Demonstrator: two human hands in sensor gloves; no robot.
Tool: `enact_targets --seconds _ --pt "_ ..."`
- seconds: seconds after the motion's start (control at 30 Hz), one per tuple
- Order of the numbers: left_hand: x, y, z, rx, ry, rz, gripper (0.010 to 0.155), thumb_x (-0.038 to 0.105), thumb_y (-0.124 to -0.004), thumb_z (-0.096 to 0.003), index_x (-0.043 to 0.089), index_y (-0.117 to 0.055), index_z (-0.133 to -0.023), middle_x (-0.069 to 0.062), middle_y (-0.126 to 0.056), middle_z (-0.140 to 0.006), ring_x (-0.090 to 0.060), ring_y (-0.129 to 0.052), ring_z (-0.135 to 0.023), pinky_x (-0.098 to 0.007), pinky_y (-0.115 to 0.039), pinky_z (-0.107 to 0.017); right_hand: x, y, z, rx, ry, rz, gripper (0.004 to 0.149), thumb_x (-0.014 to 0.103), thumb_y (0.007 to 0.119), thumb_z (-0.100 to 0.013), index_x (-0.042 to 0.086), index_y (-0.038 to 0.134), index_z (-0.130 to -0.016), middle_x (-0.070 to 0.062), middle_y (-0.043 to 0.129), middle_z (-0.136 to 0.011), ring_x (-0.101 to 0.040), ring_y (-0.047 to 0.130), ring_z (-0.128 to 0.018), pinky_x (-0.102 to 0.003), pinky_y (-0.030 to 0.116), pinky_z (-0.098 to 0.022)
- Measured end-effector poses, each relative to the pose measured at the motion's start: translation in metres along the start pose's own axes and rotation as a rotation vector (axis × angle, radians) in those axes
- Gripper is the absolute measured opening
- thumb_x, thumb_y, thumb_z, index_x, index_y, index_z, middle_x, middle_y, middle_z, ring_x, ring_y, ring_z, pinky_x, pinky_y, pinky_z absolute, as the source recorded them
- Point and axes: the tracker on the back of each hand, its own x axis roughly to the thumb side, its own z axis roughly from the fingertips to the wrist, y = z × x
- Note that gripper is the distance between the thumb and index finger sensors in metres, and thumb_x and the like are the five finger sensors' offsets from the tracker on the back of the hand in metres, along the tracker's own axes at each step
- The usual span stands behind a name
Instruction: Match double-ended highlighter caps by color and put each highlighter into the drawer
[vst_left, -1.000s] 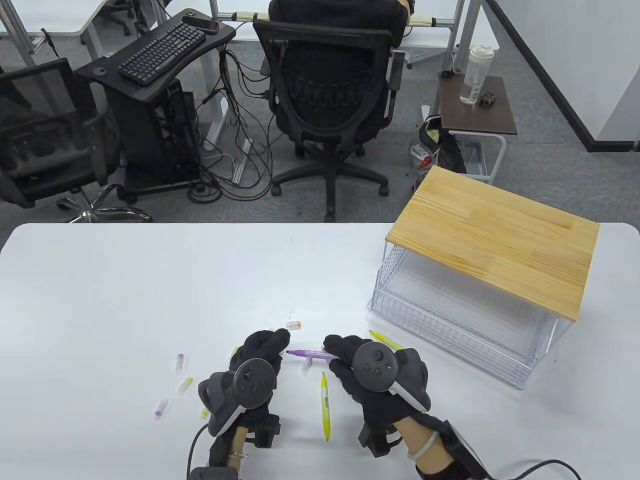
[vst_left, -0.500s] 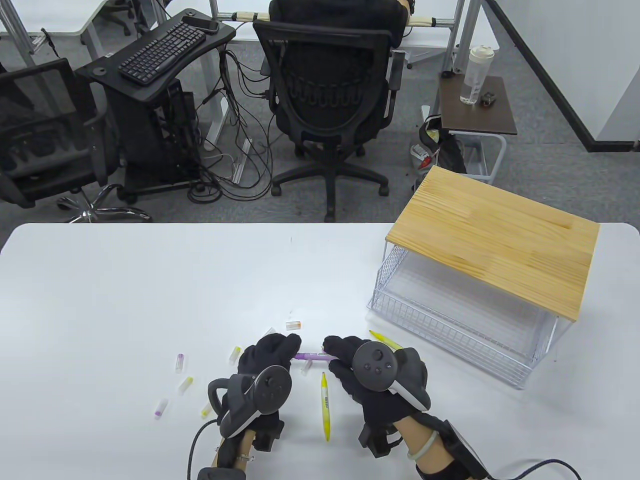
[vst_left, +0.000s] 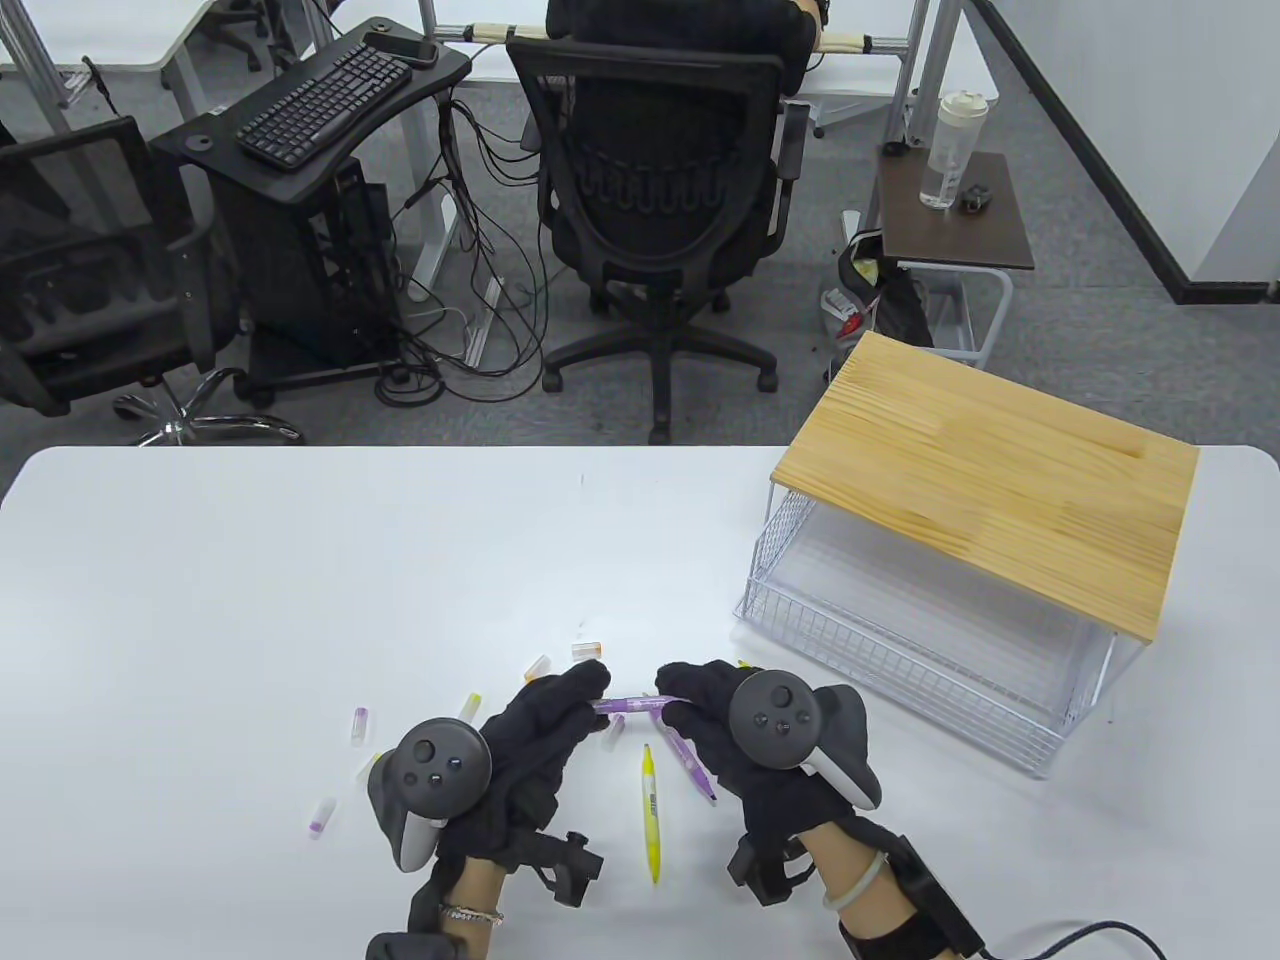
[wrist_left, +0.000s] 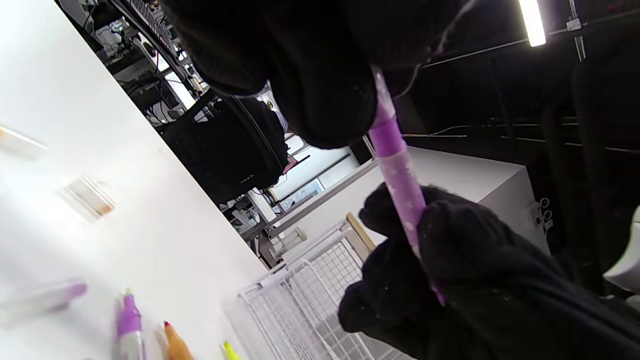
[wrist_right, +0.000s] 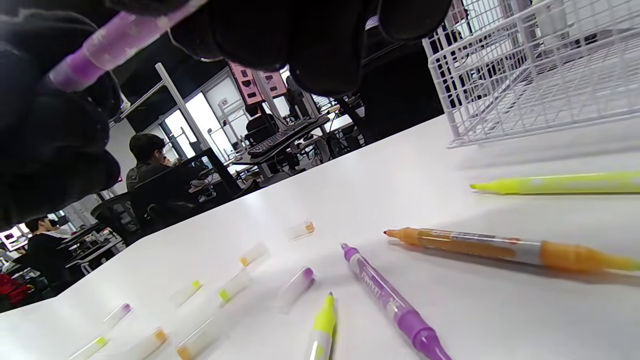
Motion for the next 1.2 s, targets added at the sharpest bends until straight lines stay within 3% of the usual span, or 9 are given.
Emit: enact_targets --seconds 0.13,0.43,0.5,0.6,0.7,0.83,0.97,1.07,1.2 --pt "0.008 -0.005 0.001 0.0 -0.028 -0.066 0.044 0.025 -0.07 -0.0515 0.024 -0.079 -0.094 -0.008 -0.084 -0.09 -0.008 -0.102 -0.064 -0.042 -0.08 -0.067 -0.004 -0.003 -0.001 0.031 0.0 -0.036 0.045 0.049 0.049 -0.056 0.043 0.058 -0.1 0.013 0.075 -0.078 -0.02 0.077 -0.085 -0.056 0.048 -0.085" --pt "0.022 -0.001 0.007 0.042 -0.145 -0.104 0.043 0.026 -0.071 -0.0509 0.024 -0.08 -0.093 -0.007 -0.084 -0.089 -0.01 -0.102 -0.064 -0.042 -0.078 -0.07 -0.023 0.001 -0.015 0.374 -0.049 -0.425 0.046 0.048 0.05 -0.059 0.033 0.061 -0.101 0.011 0.078 -0.067 -0.021 0.081 -0.073 -0.054 0.052 -0.081" --pt "0.027 -0.002 0.007 0.037 -0.158 -0.16 0.043 0.026 -0.071 -0.0514 0.025 -0.079 -0.094 -0.007 -0.084 -0.09 -0.011 -0.102 -0.065 -0.042 -0.077 -0.069 -0.022 -0.001 -0.015 0.315 -0.028 -0.378 0.045 0.048 0.053 -0.06 0.036 0.061 -0.102 0.008 0.078 -0.083 -0.029 0.075 -0.089 -0.061 0.046 -0.081" --pt "0.032 -0.011 0.009 0.069 -0.156 -0.312 0.043 0.027 -0.071 -0.0519 0.025 -0.078 -0.095 -0.006 -0.083 -0.091 -0.011 -0.101 -0.066 -0.044 -0.077 -0.069 -0.012 0.0 -0.008 0.188 0.015 -0.168 0.046 0.044 0.057 -0.06 0.038 0.06 -0.106 -0.005 0.054 -0.119 -0.045 0.05 -0.109 -0.068 0.03 -0.08" --pt "0.036 -0.02 0.01 0.08 -0.169 -0.434 0.044 0.027 -0.071 -0.0517 0.025 -0.077 -0.095 -0.006 -0.082 -0.092 -0.011 -0.101 -0.068 -0.045 -0.076 -0.068 0.003 0.005 0.0 0.033 0.015 0.114 0.049 0.044 0.061 -0.059 0.044 0.055 -0.108 -0.004 0.044 -0.125 -0.044 0.04 -0.115 -0.069 0.025 -0.079" --pt "0.041 -0.034 0.011 0.019 -0.181 -0.412 0.045 0.028 -0.071 -0.0515 0.025 -0.076 -0.096 -0.006 -0.082 -0.092 -0.01 -0.101 -0.068 -0.045 -0.076 -0.069 0.03 0.015 0.013 -0.066 -0.038 0.21 0.051 0.051 0.065 -0.056 0.043 0.057 -0.105 0.003 0.042 -0.125 -0.037 0.039 -0.118 -0.067 0.023 -0.082" --pt "0.039 -0.032 0.011 0.011 -0.181 -0.437 0.048 0.034 -0.07 -0.052 0.026 -0.073 -0.099 -0.004 -0.08 -0.095 -0.011 -0.099 -0.072 -0.048 -0.073 -0.07 0.032 0.016 0.015 -0.149 -0.011 0.314 0.047 0.053 0.066 -0.052 0.046 0.065 -0.098 0.008 0.059 -0.105 -0.029 0.058 -0.105 -0.066 0.032 -0.083" --pt "0.033 -0.028 0.009 0.009 -0.142 -0.404 0.053 0.036 -0.069 -0.0523 0.023 -0.068 -0.104 -0.008 -0.077 -0.102 -0.022 -0.093 -0.081 -0.056 -0.067 -0.07 0.023 0.008 0.011 -0.152 0.032 0.268 0.046 0.051 0.068 -0.052 0.042 0.068 -0.097 0.009 0.07 -0.096 -0.027 0.069 -0.096 -0.065 0.04 -0.083" --pt "0.027 -0.027 0.004 -0.016 -0.046 -0.526 0.058 0.039 -0.069 -0.0522 0.021 -0.065 -0.107 -0.012 -0.078 -0.103 -0.028 -0.094 -0.081 -0.059 -0.067 -0.068 0.01 -0.013 0.011 -0.184 0.069 0.137 0.045 0.047 0.069 -0.056 0.04 0.063 -0.1 0.008 0.072 -0.099 -0.028 0.073 -0.096 -0.063 0.046 -0.082"
